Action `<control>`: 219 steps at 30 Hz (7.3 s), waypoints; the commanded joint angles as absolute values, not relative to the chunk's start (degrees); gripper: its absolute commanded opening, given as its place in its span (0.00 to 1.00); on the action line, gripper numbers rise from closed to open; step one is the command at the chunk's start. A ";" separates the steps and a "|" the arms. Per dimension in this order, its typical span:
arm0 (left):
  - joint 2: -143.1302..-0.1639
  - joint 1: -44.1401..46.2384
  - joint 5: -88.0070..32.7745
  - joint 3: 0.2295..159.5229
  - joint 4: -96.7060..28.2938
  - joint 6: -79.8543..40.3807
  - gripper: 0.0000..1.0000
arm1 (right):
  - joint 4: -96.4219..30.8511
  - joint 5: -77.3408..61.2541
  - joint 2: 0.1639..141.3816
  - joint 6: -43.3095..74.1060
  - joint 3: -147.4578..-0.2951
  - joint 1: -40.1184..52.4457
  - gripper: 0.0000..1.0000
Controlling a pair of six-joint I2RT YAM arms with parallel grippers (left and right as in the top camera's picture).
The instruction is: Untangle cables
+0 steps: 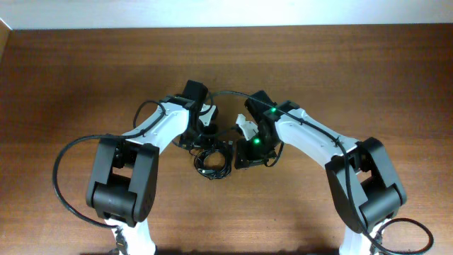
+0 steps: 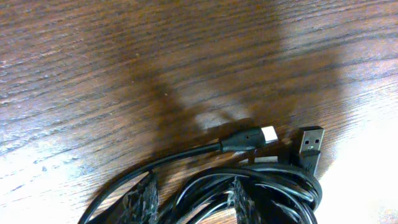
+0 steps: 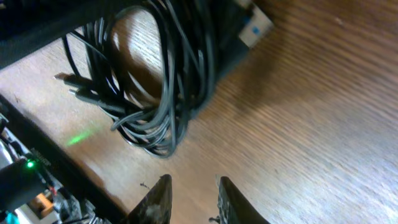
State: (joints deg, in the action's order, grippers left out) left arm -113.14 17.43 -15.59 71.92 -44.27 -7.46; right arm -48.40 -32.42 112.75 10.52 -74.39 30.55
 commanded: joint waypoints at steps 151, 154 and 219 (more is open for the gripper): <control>-102.30 -0.91 -11.53 72.79 -48.51 -19.90 0.99 | -57.91 -11.38 110.04 2.96 -79.24 38.94 0.51; -102.30 -0.91 -11.53 72.79 -48.51 -19.90 0.99 | -55.29 -11.31 110.04 2.76 -76.86 42.00 0.51; -102.30 -0.91 -11.53 72.79 -48.51 -19.90 0.99 | -39.55 -18.00 110.08 -8.78 -67.94 43.48 0.25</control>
